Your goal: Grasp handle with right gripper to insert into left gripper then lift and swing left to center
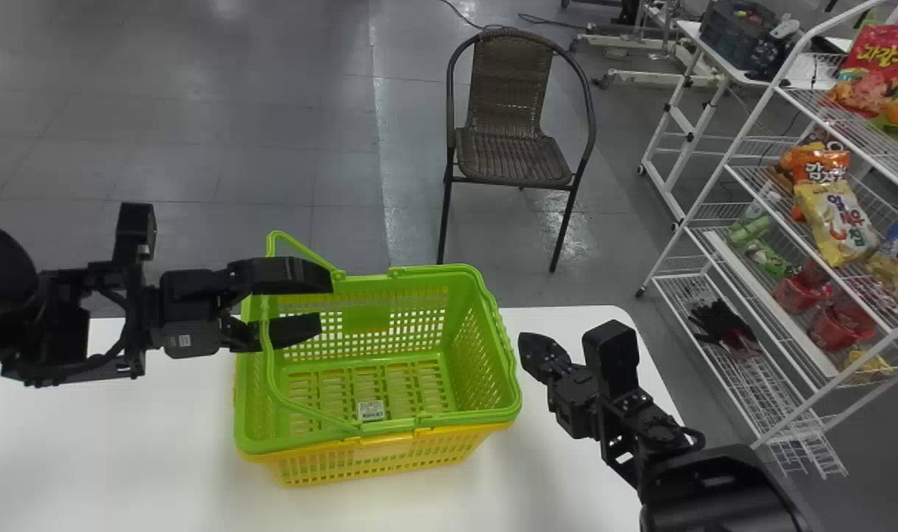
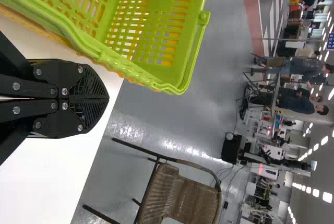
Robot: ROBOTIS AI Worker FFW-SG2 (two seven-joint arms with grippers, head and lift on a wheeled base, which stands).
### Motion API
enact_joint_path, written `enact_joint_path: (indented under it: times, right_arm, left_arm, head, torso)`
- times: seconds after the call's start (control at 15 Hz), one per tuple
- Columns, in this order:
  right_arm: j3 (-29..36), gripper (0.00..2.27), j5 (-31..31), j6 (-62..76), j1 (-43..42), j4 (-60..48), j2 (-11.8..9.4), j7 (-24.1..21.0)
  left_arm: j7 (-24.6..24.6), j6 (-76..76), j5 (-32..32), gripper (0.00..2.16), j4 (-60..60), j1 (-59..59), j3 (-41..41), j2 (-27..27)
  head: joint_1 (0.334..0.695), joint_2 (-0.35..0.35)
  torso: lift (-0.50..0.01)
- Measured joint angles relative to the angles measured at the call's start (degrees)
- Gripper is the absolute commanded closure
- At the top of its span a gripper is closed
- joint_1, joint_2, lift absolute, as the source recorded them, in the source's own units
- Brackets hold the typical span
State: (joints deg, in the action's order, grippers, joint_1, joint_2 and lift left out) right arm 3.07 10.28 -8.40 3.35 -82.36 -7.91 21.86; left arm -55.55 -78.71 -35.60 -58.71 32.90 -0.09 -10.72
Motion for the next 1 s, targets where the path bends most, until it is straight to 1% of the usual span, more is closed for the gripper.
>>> enact_joint_path:
  times: [1.0]
  right_arm:
    - [-1.24, 2.25, 0.58, 0.35, -0.81, 1.66, -0.18, 1.00]
  left_arm:
    - [-0.09, 0.00, 0.00, 0.12, 0.00, -0.51, -0.09, 0.00]
  head:
    - [0.695, -0.179]
  torso:
    - [0.000]
